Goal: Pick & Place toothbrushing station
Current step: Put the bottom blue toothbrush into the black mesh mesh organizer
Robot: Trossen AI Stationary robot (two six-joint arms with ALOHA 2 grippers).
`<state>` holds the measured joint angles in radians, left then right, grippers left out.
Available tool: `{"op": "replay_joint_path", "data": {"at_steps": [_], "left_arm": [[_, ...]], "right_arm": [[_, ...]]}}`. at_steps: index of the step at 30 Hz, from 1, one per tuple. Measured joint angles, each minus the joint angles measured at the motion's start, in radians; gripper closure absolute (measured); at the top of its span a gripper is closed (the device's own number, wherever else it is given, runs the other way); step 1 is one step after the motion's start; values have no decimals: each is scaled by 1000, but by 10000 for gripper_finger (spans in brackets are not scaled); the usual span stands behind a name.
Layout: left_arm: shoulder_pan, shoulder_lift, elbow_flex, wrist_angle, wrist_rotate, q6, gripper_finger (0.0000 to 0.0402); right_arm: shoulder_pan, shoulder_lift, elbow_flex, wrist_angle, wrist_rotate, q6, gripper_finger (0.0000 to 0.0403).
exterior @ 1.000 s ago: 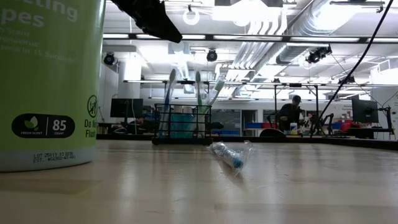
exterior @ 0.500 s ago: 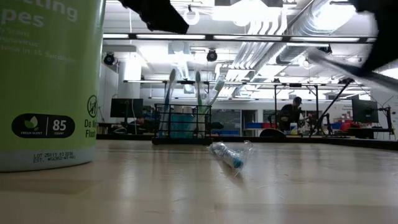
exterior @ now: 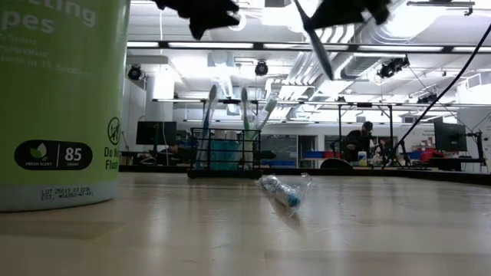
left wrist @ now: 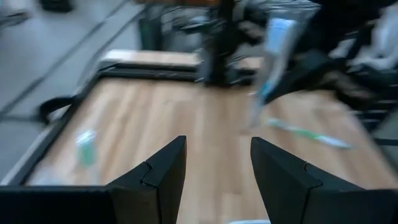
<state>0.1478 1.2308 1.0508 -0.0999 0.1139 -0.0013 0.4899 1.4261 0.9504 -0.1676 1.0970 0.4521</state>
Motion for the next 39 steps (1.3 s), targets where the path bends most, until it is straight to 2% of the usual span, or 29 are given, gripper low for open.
{"op": "replay_joint_path", "data": {"at_steps": [5, 9, 17, 26, 33, 39], "left_arm": [[-2, 0, 0, 85, 218, -24, 228], [-3, 0, 0, 144, 297, -27, 228], [-2, 0, 0, 190, 300, -26, 228], [-2, 0, 0, 257, 300, -22, 228], [-2, 27, 0, 329, 299, -22, 228], [-2, 43, 0, 368, 295, -22, 235]], "right_arm": [[-46, 4, 0, 254, -104, -272, 398], [-86, 4, 0, 369, -210, -379, 398], [-181, 4, 0, 527, -406, -501, 398], [-264, 4, 0, 612, -586, -536, 398], [-298, 4, 0, 633, -660, -536, 398], [-303, 4, 0, 641, -662, -536, 398]]}}
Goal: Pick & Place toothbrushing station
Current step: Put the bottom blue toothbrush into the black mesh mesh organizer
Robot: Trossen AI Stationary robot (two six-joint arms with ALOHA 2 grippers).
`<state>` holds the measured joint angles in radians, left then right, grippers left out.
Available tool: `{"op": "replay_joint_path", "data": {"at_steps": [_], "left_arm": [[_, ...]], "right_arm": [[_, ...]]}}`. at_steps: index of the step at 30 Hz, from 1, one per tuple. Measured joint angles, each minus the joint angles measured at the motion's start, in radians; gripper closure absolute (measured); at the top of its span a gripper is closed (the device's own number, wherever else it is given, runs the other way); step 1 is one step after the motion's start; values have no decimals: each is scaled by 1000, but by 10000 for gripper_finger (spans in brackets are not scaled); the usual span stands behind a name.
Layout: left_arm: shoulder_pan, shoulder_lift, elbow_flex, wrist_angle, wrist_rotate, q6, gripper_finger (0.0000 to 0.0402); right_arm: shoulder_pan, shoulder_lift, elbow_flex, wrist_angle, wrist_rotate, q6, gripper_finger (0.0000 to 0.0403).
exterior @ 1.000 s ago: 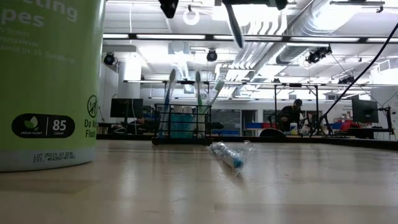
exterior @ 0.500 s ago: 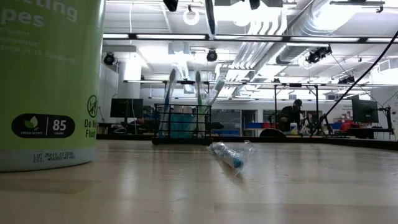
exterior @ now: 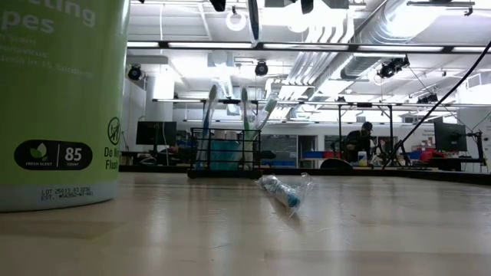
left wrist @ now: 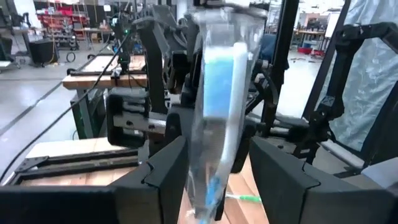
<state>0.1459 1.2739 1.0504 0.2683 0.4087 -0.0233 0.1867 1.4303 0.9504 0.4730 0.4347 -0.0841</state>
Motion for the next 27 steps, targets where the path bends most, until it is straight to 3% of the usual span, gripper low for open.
{"op": "replay_joint_path", "data": {"at_steps": [6, 14, 27], "left_arm": [[0, -1, 0, 15, 0, -1, 282], [0, -2, 0, 22, 0, -27, 389], [0, -2, 0, 21, 0, -27, 395]], "right_arm": [[1, 0, 0, -4, 0, 0, 398], [1, 0, 0, -5, 0, 1, 398], [1, 0, 0, -6, -4, 1, 397]]}}
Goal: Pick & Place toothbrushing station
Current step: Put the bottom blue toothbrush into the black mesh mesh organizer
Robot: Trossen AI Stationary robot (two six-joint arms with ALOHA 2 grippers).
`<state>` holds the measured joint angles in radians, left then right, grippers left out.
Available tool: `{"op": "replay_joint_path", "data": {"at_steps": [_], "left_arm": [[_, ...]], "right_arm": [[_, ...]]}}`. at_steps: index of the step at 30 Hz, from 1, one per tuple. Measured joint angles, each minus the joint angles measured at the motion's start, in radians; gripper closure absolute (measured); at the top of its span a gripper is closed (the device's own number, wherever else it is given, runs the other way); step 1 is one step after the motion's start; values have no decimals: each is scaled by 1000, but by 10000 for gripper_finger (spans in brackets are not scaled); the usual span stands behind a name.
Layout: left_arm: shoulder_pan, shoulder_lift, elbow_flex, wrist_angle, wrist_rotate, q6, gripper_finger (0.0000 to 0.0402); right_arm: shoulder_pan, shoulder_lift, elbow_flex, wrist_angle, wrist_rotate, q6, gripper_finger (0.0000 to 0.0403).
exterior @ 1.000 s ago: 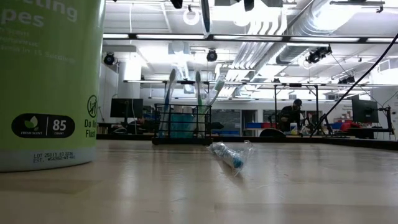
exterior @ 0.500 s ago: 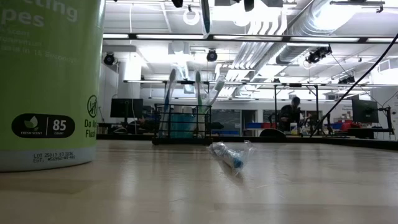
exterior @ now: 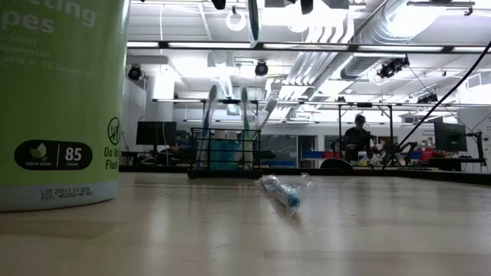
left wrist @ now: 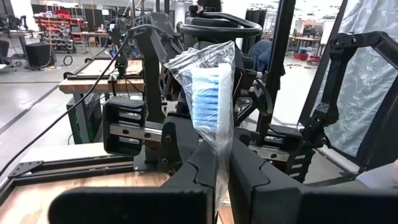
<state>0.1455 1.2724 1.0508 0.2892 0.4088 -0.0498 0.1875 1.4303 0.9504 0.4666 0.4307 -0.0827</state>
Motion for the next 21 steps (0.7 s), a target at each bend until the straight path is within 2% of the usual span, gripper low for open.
{"op": "replay_joint_path", "data": {"at_steps": [16, 21], "left_arm": [[0, 0, 0, -1, -3, -2, 396], [0, -1, 0, -18, -26, -15, 397]], "right_arm": [[0, 0, 0, -8, -11, 26, 273], [0, 0, 0, -8, 70, -26, 248]]}}
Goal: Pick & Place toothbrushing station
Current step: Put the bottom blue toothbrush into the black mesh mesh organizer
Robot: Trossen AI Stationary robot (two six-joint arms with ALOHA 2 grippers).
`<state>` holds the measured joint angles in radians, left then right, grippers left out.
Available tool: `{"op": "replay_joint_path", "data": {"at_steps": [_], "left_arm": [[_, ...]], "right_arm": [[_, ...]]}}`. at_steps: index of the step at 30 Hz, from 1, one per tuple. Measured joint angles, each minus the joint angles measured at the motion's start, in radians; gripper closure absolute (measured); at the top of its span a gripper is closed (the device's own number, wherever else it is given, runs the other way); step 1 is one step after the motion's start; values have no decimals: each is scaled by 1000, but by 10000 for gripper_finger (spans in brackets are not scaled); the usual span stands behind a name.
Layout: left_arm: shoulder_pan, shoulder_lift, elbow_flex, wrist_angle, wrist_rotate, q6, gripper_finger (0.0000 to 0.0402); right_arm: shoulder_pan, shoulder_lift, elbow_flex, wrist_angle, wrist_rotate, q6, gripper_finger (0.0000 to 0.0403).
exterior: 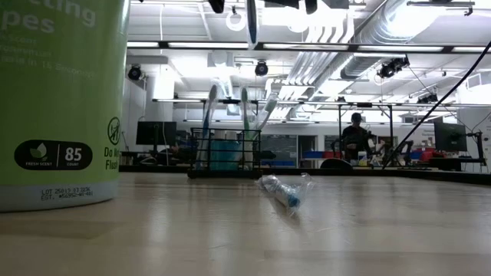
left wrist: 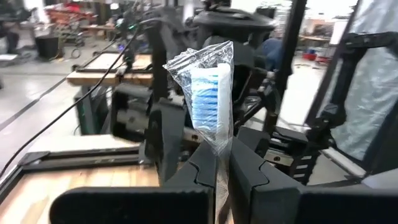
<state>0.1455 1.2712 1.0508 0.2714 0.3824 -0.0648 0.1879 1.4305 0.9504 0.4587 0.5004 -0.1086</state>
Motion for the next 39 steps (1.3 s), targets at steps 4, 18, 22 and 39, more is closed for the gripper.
{"op": "replay_joint_path", "data": {"at_steps": [4, 18, 22, 39], "left_arm": [[0, -1, 0, -38, -113, -3, 397], [2, -25, 0, -263, -461, 12, 397], [7, -25, -4, -313, -549, 11, 397], [93, -294, -340, -84, -569, -7, 398]], "right_arm": [[0, 0, 0, 0, 132, -52, 234], [29, 0, 0, -145, 280, 33, 222], [38, 0, 0, -188, 279, 80, 222], [40, 0, 0, -238, 249, 166, 222]]}}
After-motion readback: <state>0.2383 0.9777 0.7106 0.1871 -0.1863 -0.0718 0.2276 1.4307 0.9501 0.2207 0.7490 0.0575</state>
